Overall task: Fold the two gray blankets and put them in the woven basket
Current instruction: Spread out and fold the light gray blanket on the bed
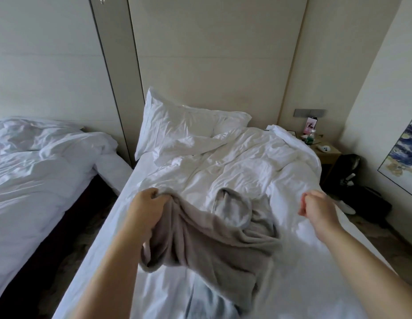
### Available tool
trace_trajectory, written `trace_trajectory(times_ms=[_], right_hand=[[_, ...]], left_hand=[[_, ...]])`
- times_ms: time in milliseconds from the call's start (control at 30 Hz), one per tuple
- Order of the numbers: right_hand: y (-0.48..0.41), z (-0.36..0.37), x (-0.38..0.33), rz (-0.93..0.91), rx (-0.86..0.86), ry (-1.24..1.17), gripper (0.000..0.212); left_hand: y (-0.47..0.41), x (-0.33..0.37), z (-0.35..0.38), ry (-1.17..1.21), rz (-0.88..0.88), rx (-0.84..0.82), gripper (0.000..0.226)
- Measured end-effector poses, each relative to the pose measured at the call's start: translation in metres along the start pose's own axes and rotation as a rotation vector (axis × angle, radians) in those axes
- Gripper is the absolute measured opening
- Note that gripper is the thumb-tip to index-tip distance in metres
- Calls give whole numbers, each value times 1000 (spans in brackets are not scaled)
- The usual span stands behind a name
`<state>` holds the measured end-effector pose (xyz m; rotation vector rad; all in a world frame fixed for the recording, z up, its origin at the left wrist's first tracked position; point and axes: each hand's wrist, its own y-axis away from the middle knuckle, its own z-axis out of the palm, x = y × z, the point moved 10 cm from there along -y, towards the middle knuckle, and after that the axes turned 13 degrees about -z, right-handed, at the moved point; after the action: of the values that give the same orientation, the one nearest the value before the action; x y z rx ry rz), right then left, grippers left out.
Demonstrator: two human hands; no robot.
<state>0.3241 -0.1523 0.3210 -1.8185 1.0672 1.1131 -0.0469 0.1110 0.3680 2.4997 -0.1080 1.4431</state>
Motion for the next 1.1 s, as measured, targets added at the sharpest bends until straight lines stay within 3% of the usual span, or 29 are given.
trace_trajectory(times_ms=[133, 200, 233, 300, 367, 467, 533, 600, 667, 700, 800, 867, 900, 933, 1033, 1100], right_hand=[[76, 113, -66, -252, -778, 120, 19], [123, 150, -74, -378, -1028, 147, 55], [138, 161, -80, -437, -1045, 87, 64], [142, 168, -88, -464, -922, -96, 61], [134, 163, -93, -458, -803, -134, 42], [125, 154, -95, -471, -816, -45, 9], [117, 143, -97, -438, -780, -46, 10], [111, 130, -105, -416, -737, -96, 11], [109, 123, -107, -288, -757, -277, 16], [111, 122, -106, -188, -783, -403, 22], [119, 123, -109, -26, -792, -599, 37], [120, 123, -117, -89, -759, -530, 28], [120, 122, -122, -150, -742, -455, 27], [120, 120, -128, -216, -724, -370, 28], [113, 113, -130, -348, -667, -113, 21], [111, 115, -118, -368, -723, 1, 17]], left_hand=[[35, 31, 53, 342, -17, -307, 33], [45, 48, 62, 438, 21, -421, 29], [46, 53, 64, 457, 30, -487, 26], [47, 56, 62, 414, 32, -577, 27], [43, 50, 54, 330, 18, -587, 38], [35, 36, 39, 173, -9, -528, 54], [27, 34, 26, 75, 37, -394, 45], [15, 31, 4, -7, 71, -132, 38], [16, 34, -13, -64, 112, 84, 29], [20, 38, -12, -62, 164, 114, 31], [47, 58, 28, -105, 380, -88, 51], [70, 59, 74, -243, 470, -315, 56], [77, 58, 92, -327, 500, -369, 45], [81, 57, 103, -386, 512, -386, 30], [75, 56, 104, -352, 491, -358, 35], [72, 61, 88, -215, 494, -337, 30]])
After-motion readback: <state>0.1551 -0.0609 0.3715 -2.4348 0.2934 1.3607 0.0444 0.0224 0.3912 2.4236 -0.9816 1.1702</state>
